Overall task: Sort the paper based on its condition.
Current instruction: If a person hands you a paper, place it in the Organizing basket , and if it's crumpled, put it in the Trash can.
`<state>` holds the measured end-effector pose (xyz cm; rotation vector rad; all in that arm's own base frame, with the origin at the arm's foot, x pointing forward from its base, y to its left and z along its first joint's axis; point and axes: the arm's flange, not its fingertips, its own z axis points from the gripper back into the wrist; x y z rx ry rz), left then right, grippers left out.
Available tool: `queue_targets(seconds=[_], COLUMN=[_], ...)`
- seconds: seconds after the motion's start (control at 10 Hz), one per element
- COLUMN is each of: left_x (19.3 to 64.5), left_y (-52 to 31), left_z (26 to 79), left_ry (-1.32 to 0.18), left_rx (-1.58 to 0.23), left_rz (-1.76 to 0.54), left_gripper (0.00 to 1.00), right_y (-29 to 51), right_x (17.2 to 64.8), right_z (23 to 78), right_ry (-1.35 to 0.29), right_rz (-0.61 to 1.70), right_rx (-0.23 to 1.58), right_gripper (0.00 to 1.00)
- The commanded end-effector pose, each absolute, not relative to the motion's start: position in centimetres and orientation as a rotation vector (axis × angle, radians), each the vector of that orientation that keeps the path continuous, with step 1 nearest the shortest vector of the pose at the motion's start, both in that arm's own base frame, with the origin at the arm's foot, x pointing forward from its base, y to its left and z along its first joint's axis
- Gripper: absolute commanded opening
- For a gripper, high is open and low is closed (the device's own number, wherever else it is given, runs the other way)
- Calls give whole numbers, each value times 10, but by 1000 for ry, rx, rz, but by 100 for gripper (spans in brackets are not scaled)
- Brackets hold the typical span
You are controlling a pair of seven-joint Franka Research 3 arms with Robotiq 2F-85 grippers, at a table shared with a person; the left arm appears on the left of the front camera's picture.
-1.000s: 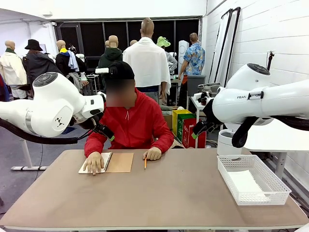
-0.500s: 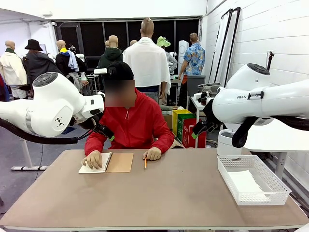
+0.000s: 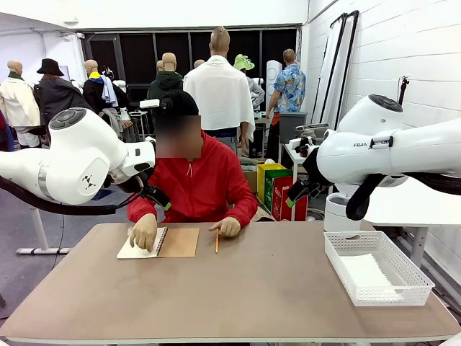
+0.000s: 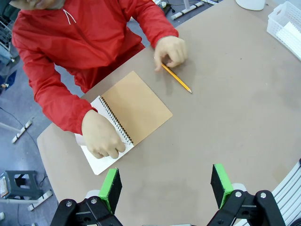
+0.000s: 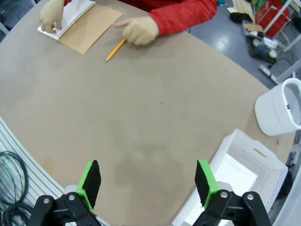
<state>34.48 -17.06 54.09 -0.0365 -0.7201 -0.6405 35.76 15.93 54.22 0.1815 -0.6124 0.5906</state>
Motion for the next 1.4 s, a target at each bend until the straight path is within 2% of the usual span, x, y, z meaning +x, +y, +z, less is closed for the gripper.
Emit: queue_targets(seconds=[0.0,1.3], left_x=[345,345], left_y=[-169,-169], left_z=[540,540], left_ry=[-718,-718], left_rx=[-41,-41], left_rz=[-640,-640], left_gripper=[100,100], right_y=[159,159], right_x=[357,357], right_z=[542,542], right_ry=[-611,-611], right_rz=[589,589], right_rx=[182,182], right_gripper=[100,100])
